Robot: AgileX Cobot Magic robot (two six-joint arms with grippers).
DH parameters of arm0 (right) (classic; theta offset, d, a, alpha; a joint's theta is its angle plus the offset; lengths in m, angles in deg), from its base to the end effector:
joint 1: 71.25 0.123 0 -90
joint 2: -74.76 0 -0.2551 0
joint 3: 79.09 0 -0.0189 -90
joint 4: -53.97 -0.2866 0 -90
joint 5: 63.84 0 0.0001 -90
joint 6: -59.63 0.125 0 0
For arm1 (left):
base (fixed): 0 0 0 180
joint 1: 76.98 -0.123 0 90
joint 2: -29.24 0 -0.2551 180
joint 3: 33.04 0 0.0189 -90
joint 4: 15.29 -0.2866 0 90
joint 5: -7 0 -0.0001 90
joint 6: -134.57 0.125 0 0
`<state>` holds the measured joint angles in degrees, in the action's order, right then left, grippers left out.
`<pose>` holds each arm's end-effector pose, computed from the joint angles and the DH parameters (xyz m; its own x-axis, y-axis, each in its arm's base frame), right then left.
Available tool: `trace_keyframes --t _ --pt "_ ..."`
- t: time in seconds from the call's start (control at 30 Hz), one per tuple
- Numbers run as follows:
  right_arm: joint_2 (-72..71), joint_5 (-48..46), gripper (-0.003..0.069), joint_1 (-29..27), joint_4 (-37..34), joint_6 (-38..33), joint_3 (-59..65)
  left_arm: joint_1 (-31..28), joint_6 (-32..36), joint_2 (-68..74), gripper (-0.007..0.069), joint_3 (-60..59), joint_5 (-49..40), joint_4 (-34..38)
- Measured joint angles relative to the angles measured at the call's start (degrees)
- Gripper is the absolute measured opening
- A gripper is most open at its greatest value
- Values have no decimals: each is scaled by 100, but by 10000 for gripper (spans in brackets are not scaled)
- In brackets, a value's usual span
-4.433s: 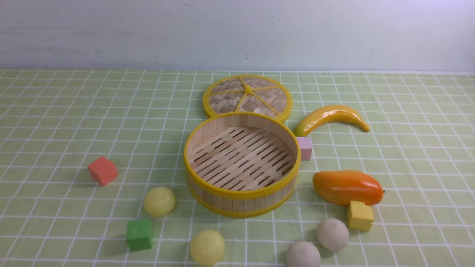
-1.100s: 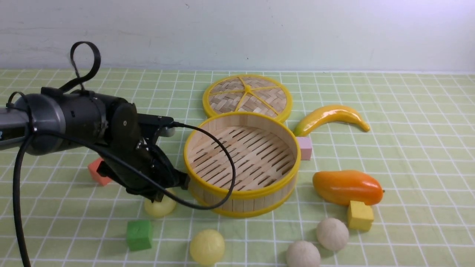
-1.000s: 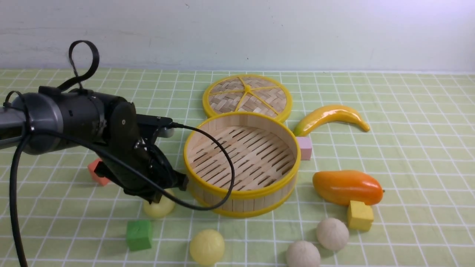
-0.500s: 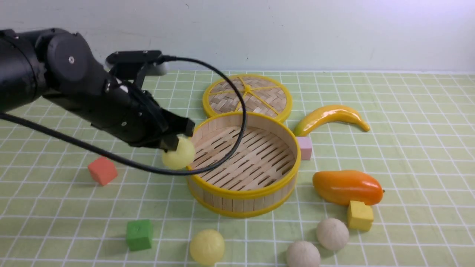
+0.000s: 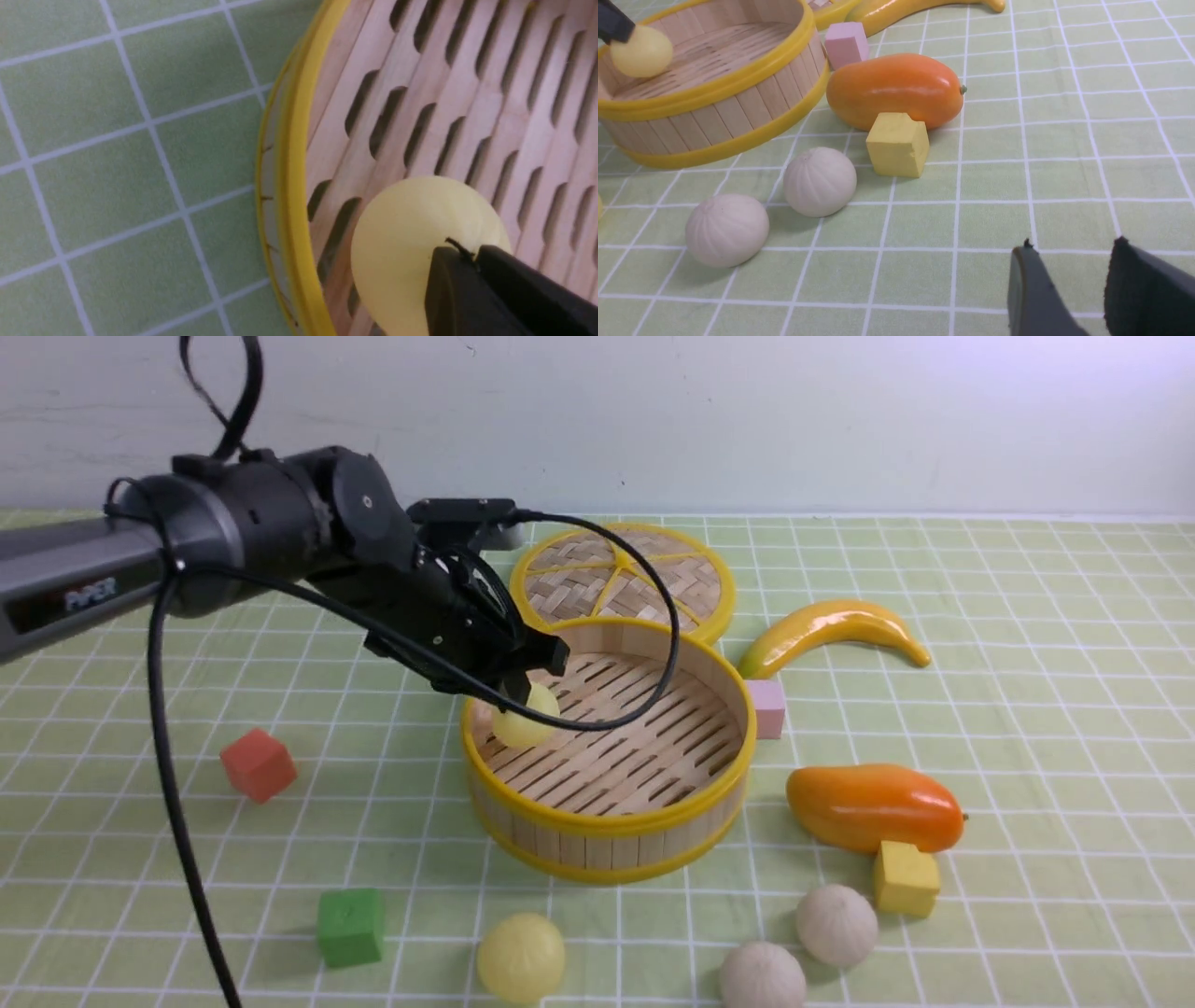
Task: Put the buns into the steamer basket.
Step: Use the left arm to put the steamed stuffed bun into the steamer, then use the left arm to grab a steamed stuffed bun
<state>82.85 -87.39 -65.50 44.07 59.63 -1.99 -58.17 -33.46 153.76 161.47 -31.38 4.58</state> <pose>0.1481 0.0236 0.1623 -0.3366 0.1245 -0.9334 -0.1130 0.9787 0.1713 0.4528 -0.1821 0.1507 -0.8178 0.2093 -0.5361 0.3708 0.9040 -0.2128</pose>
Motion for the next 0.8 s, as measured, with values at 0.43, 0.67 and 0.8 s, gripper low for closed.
trace_keyframes --t 0.43,0.67,0.8 --pt "0 0 239 0 0 0 0 0 -507 -547 440 108 -739 -169" --pt "0 0 239 0 0 0 0 806 -907 -2075 6 -1300 -1659 -833" --pt "0 0 239 0 0 0 0 1354 -1197 -2385 -13 -2218 -1574 -861"
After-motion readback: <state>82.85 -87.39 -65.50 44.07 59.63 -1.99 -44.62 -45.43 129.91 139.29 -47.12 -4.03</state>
